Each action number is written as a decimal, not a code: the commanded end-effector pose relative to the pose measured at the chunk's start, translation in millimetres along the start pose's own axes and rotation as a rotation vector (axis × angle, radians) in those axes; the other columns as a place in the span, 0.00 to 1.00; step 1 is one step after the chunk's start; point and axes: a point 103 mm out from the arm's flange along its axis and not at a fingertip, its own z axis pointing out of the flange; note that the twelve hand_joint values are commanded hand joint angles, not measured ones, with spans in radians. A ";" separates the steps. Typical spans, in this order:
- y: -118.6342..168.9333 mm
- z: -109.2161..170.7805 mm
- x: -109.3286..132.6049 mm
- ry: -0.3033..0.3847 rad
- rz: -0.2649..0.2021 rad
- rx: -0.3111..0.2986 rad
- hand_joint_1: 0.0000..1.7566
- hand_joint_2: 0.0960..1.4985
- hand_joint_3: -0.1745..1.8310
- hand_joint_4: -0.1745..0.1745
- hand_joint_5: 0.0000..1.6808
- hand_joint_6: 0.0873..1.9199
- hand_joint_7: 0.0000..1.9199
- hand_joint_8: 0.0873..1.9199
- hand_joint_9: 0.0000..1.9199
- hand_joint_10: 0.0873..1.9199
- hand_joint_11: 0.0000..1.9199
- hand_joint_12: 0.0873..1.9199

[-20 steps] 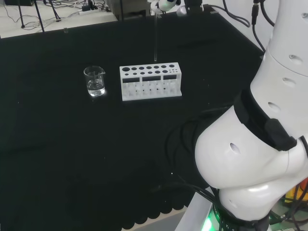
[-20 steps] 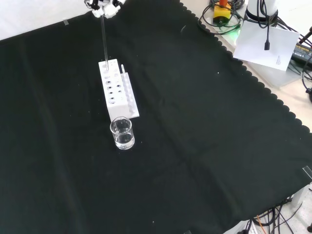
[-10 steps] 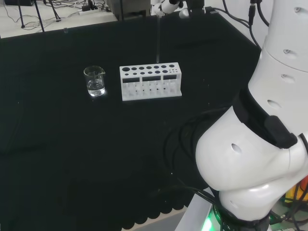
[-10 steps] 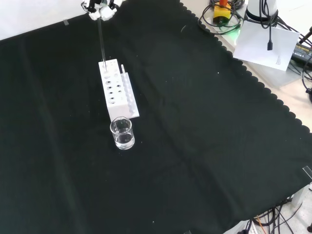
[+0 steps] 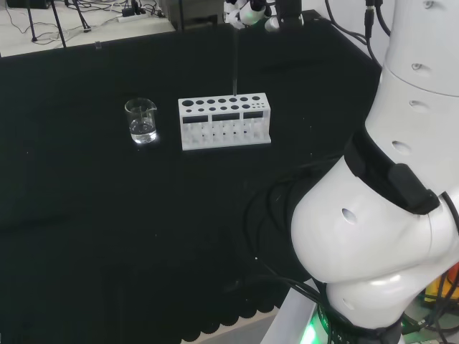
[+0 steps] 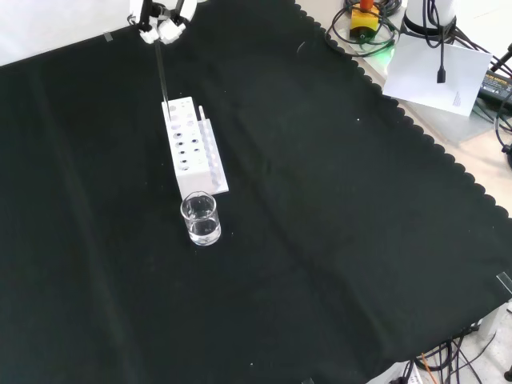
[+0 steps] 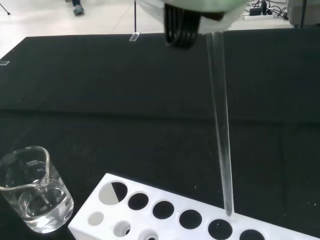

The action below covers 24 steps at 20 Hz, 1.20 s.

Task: Put the glass rod back on the white test tube rack.

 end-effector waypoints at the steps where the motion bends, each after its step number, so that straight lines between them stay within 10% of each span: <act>1: 0.8 7.1 0.6 0.005 -0.002 0.004 0.74 0.48 0.40 0.00 0.64 0.35 0.57 0.65 0.87 0.47 0.87 0.50; 24: -8.6 11.3 19.3 -0.019 -0.004 0.029 0.74 0.48 0.40 0.00 0.64 0.34 0.57 0.65 0.87 0.47 0.87 0.50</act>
